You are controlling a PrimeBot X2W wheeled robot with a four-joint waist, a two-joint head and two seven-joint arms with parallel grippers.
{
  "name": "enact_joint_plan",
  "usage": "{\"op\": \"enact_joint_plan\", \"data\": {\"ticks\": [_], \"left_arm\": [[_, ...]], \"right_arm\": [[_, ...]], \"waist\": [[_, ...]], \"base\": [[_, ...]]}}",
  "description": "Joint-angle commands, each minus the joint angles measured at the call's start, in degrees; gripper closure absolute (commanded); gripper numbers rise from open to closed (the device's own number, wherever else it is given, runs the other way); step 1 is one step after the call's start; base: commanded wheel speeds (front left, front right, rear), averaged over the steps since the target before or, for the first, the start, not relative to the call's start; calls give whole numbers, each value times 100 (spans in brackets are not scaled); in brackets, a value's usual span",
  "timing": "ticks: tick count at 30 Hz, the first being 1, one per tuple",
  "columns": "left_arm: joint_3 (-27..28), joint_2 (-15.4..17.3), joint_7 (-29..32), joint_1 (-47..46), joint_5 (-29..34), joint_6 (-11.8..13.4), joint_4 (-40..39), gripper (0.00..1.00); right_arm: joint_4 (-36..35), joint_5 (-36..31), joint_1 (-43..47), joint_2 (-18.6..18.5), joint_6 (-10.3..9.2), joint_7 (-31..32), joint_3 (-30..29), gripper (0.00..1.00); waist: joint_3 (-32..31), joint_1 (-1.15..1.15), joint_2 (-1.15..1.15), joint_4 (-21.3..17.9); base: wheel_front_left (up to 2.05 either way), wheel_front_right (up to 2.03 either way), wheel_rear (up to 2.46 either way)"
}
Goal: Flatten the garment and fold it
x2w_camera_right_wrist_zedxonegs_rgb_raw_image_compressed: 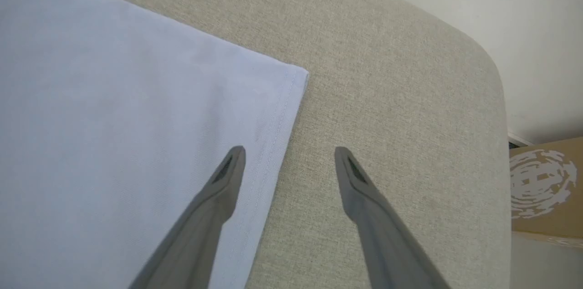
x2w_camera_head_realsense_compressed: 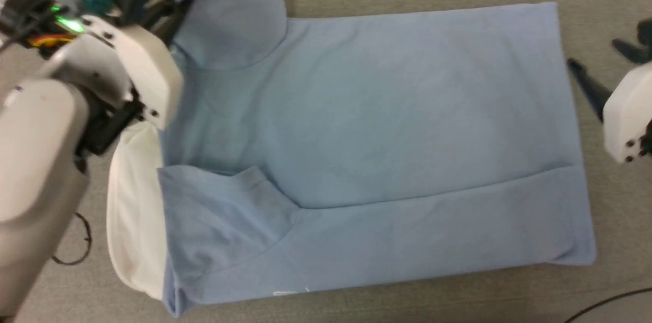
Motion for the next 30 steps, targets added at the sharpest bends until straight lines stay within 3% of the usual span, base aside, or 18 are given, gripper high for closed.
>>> {"op": "enact_joint_plan", "data": {"ticks": [1, 8, 19, 20, 21, 30], "left_arm": [[-70, -93, -59, 164, 47, 83, -225, 100], [-276, -211, -183, 453, 215, 264, -914, 100], [-460, -379, -385, 706, 332, 439, -1208, 100], [-464, -393, -405, 714, 331, 448, -1218, 100], [-468, -400, -424, 718, 334, 455, -1218, 100], [-379, -350, -790, 955, 337, 623, -1110, 100]], "right_arm": [[215, 56, -310, -196, -12, 185, 144, 0], [1157, -193, -1286, -851, -12, 589, 945, 0], [2118, 73, -1756, -1142, -12, 398, 2138, 0], [2189, 160, -1771, -1154, -12, 397, 2223, 75], [2238, 213, -1795, -1177, -12, 371, 2311, 100], [2637, 394, -1923, -950, -12, -777, 2133, 100]], "waist": [[353, 0, 0, 475], [602, 0, 0, 966], [628, 0, 0, 1246], [620, 0, 0, 1248], [607, 0, 0, 1246], [0, 0, 0, 1022]], "base": [[0, 0, 0], [0, 0, 0], [0, 0, 0], [0, 0, 0], [0, 0, 0], [0, 0, 0]]}}
